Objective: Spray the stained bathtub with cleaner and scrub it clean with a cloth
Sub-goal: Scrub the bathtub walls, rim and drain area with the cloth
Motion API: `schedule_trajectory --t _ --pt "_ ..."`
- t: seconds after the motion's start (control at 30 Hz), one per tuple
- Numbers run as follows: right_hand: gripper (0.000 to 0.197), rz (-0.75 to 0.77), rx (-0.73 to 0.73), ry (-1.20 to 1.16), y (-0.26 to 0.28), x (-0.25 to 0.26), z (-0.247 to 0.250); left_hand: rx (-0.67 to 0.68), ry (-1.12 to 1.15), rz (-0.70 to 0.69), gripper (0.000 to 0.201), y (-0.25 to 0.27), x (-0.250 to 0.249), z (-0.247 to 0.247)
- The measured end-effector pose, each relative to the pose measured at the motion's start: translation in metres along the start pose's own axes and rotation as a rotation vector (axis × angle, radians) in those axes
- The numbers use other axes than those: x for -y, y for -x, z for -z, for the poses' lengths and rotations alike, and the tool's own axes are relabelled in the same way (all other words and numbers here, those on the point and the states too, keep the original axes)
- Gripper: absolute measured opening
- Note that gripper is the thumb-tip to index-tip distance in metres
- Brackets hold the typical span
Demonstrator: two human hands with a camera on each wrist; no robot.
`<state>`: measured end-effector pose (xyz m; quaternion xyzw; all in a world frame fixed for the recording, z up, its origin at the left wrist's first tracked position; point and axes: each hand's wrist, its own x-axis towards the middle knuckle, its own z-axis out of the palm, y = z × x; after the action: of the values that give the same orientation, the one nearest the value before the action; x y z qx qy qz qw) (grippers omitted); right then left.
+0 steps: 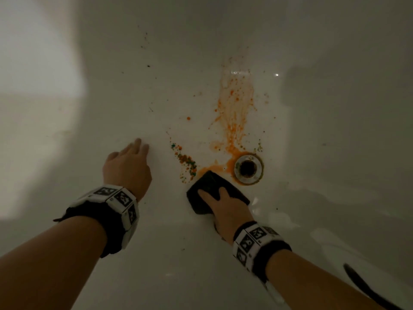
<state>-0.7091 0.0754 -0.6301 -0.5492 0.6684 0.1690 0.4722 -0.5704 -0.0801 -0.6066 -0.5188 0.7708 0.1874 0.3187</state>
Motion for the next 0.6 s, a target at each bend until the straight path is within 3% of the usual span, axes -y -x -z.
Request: schedule_trajectory --t 0.1,0.17,0.3,0.37,0.43,0.6 --pt "0.055 0.079 -0.448 -0.186 -0.003 -0.008 0.024 0.104 0.086 0.047 0.068 -0.023 0.004 0.001" --pt "0.052 0.011 -0.716 -0.325 -0.012 -0.023 0.062 0.183 0.066 0.040 0.074 -0.031 0.005 0.000" --pt "0.054 -0.349 -0.985 -0.196 -0.038 -0.066 0.163 0.256 -0.008 -0.013 0.079 -0.035 0.017 0.003" --pt "0.054 -0.386 -1.060 -0.136 -0.047 -0.081 0.204 0.295 -0.031 -0.033 0.081 -0.038 0.025 0.007" --pt "0.050 -0.275 -1.185 -0.109 -0.049 -0.085 0.231 0.315 -0.049 -0.051 0.082 -0.039 0.030 0.011" --pt "0.033 0.186 -1.601 -0.077 -0.025 -0.051 0.266 0.363 -0.104 -0.058 0.077 -0.042 0.027 0.021"
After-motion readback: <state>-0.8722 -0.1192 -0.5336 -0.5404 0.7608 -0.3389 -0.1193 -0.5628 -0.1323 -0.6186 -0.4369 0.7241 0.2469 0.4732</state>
